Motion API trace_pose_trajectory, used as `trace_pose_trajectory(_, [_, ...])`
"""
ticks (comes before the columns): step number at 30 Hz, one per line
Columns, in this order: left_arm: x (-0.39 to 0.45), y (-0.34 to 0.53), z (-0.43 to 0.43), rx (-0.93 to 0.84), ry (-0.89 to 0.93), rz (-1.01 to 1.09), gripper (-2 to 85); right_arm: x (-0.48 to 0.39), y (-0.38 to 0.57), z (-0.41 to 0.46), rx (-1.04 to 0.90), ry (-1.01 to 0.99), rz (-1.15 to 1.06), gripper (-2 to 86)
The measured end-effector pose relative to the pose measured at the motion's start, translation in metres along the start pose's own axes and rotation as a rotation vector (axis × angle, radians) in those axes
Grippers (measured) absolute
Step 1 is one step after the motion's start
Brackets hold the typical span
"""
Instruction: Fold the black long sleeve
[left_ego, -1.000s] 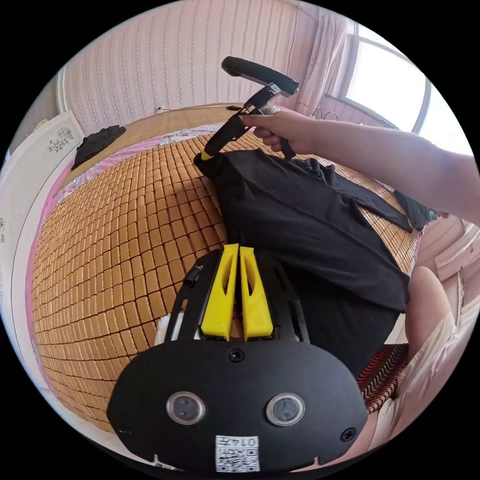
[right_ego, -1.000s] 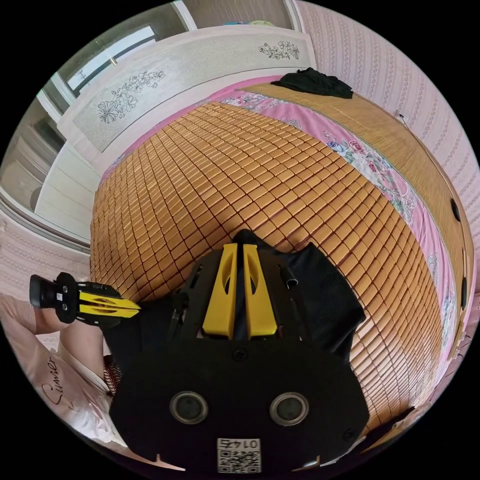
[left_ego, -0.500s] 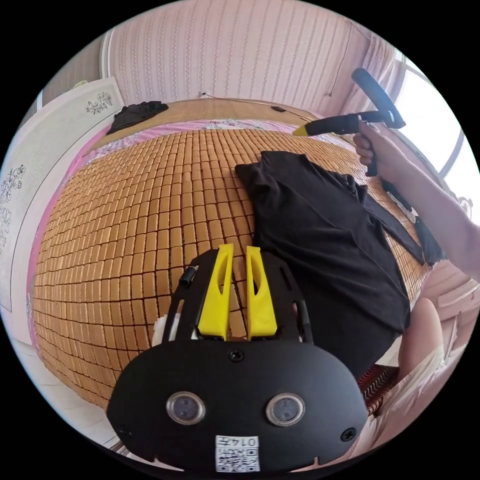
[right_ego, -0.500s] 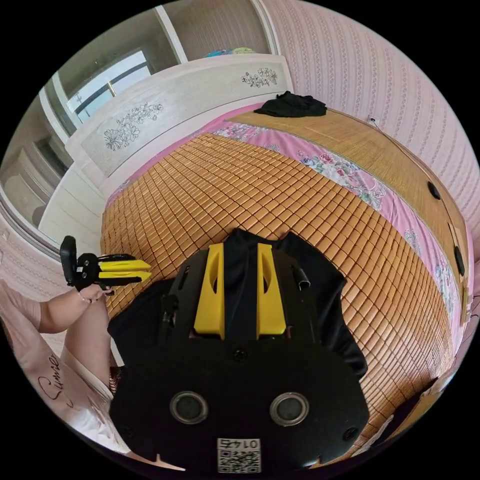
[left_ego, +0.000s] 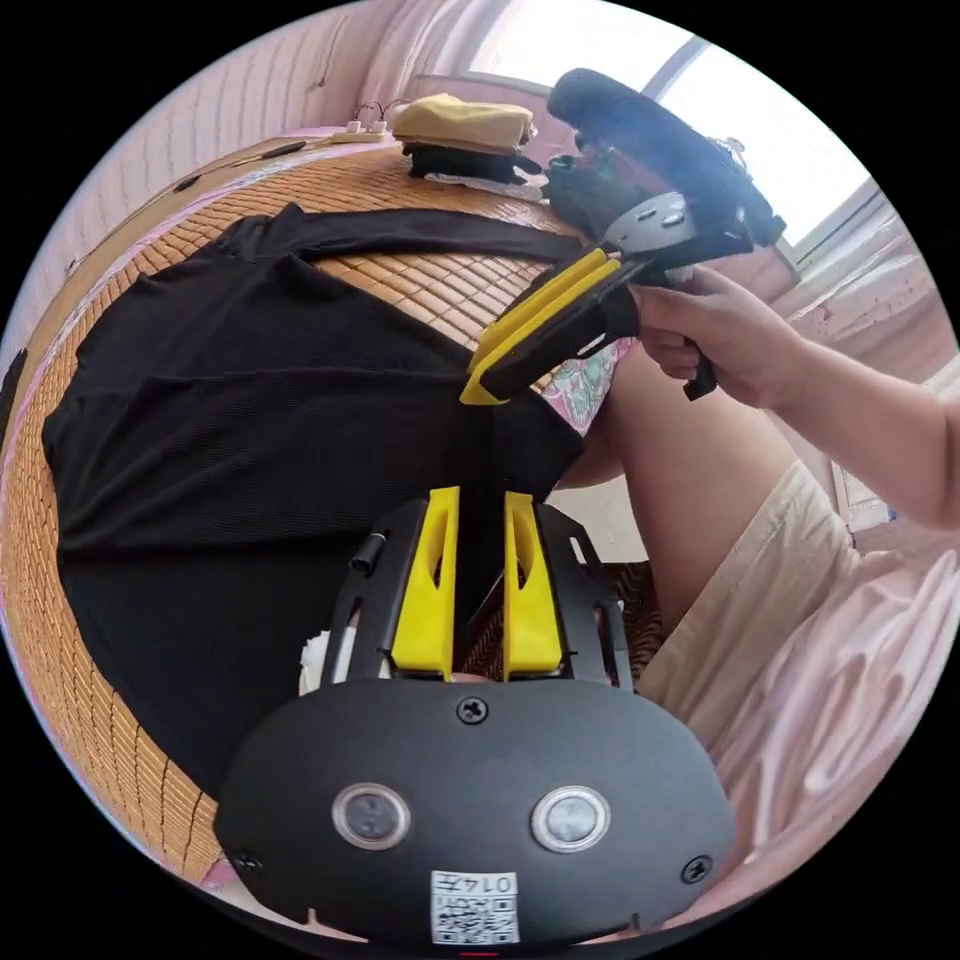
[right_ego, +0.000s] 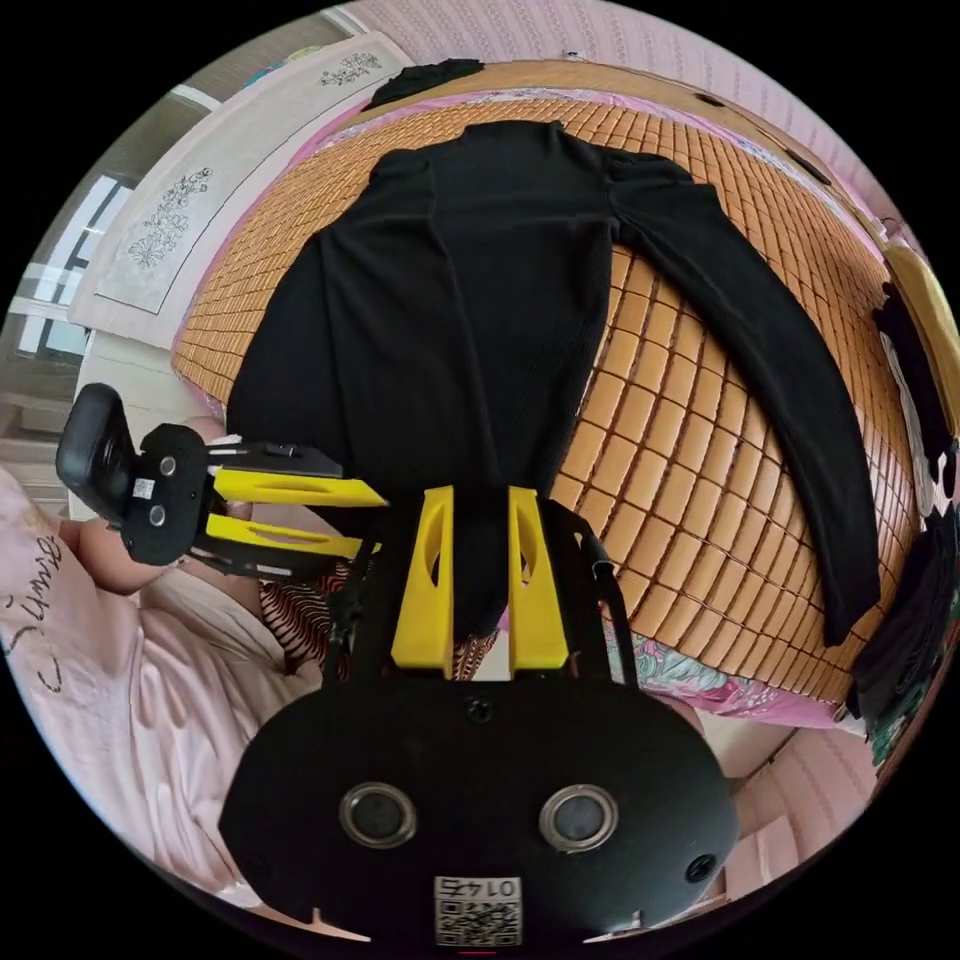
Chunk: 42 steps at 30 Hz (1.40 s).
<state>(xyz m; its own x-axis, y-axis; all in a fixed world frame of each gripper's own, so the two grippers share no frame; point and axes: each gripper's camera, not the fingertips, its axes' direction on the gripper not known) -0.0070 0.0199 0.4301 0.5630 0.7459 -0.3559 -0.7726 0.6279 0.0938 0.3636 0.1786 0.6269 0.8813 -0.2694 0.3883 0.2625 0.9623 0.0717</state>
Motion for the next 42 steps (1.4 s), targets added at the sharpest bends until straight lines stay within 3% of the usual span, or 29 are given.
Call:
trace_pose_trajectory(8, [0.017, -0.032, -0.027, -0.025, 0.026, 0.113, -0.5, 0.005, 0.025, 0.014, -0.028, -0.089, -0.035, 1.2])
trace_pose_trajectory(12, [0.019, -0.049, -0.003, -0.095, 0.058, 0.087, 1.3, 0.008, 0.033, 0.044, -0.086, -0.086, -0.038, 1.3])
trace_pose_trajectory(18, [0.035, -0.072, -0.007, -0.119, 0.062, 0.121, 6.0, 0.025, 0.064, 0.044, 0.032, -0.127, 0.026, 5.3])
trace_pose_trajectory(21, [0.035, -0.091, -0.031, -0.085, 0.1, 0.15, 5.8, 0.06, 0.1, 0.019, 0.235, -0.043, 0.178, 7.0])
trace_pose_trajectory(23, [0.03, -0.111, -0.048, -0.041, 0.102, 0.164, 5.4, 0.098, 0.138, 0.001, 0.403, 0.107, 0.393, 8.5])
trace_pose_trajectory(26, [0.017, -0.161, -0.07, 0.043, 0.072, 0.202, 4.8, 0.14, 0.177, -0.005, 0.536, 0.268, 0.661, 9.3])
trace_pose_trajectory(29, [0.008, -0.222, -0.074, 0.086, -0.025, 0.248, 4.9, 0.17, 0.205, 0.006, 0.585, 0.294, 0.854, 10.6])
trace_pose_trajectory(34, [0.011, -0.317, -0.063, 0.108, -0.022, 0.27, 5.7, 0.189, 0.23, 0.04, 0.538, 0.264, 0.953, 11.0])
trace_pose_trajectory(42, [0.052, -0.428, 0.002, -0.023, -0.026, 0.335, 5.9, 0.199, 0.266, 0.06, 0.516, 0.209, 0.947, 2.7])
